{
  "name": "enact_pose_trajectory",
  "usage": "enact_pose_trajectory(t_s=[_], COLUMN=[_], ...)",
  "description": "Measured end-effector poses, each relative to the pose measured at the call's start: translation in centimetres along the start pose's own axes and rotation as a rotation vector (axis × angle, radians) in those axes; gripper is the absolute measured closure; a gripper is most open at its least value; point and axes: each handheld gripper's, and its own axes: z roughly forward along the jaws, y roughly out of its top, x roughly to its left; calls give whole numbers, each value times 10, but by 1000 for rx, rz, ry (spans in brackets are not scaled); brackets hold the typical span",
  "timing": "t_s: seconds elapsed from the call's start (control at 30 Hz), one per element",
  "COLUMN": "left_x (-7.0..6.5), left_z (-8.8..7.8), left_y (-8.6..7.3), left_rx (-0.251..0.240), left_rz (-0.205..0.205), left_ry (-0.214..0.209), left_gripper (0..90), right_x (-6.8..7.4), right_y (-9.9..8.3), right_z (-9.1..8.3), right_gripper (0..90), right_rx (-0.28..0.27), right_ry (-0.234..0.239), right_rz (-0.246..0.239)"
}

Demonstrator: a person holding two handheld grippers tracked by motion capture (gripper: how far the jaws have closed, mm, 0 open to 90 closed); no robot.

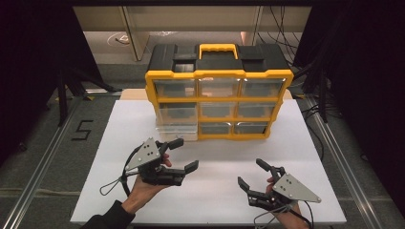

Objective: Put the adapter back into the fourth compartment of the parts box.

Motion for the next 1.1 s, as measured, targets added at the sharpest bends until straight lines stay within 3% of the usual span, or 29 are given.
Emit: enact_pose_trajectory(t_s=[1.1], left_x=[0], left_z=[-17], left_y=[-21], left_rx=[-17], left_rz=[8], left_ry=[24], left_gripper=[163], right_x=[1], right_y=[0], right_z=[0], right_gripper=[203], right_rx=[1], right_ry=[5], right_rz=[-6])
